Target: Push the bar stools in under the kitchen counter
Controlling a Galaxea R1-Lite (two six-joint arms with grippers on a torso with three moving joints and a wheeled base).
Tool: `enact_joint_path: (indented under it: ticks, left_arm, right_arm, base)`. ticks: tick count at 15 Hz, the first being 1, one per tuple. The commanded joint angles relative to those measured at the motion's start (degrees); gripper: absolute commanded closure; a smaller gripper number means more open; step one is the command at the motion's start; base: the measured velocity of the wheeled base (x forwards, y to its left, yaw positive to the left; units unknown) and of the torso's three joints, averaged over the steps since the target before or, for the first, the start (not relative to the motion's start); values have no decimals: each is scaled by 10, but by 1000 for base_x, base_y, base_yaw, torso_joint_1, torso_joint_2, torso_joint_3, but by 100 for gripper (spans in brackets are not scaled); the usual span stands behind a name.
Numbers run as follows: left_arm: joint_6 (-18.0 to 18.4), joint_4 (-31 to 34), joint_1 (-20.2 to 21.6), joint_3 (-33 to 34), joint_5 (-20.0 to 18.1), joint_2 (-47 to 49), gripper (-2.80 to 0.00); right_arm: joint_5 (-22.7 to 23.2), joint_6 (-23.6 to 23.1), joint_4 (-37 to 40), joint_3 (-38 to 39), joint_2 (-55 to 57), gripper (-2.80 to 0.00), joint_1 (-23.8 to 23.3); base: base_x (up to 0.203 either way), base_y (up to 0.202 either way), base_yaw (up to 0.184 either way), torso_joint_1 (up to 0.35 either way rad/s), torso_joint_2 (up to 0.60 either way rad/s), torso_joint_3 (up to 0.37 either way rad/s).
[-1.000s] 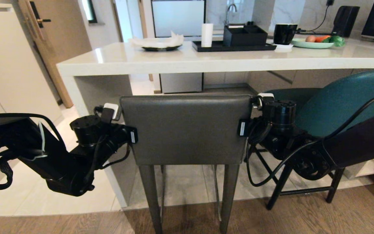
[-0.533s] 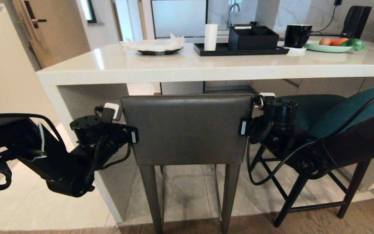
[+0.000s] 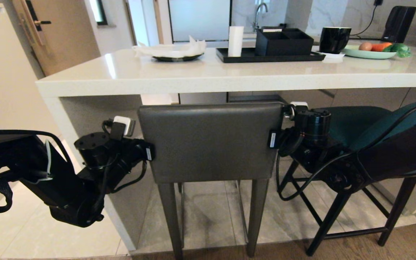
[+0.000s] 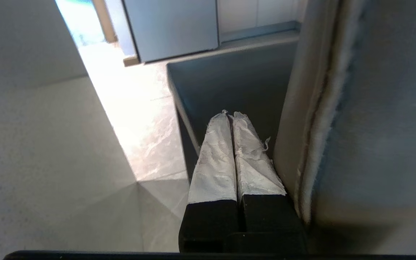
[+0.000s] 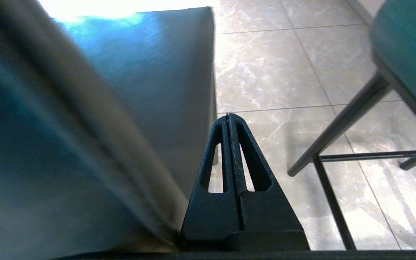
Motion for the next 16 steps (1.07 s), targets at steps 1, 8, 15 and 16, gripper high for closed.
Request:
enact_joint_path:
  ticks: [1,8,15,16]
  left_arm:
    - [0,-3,1,3,0,-1,0]
    - [-7,-5,0,136,-3,-111,0]
    - [-35,0,3,295,-1,-296,0]
    - [-37,8,3,311,0,-337,0]
  right_arm:
    - [-3,1,-4,3,1,0,-4]
    - [-3,4,-11,108,-98,0,7]
    - [-6,5,13,241,-332,0,28]
    - [-6,5,35,250,-382,0,29]
  base:
    - [0,0,0,0,0,0]
    - [0,0,0,0,0,0]
    - [0,0,0,0,0,0]
    - [0,0,0,0,0,0]
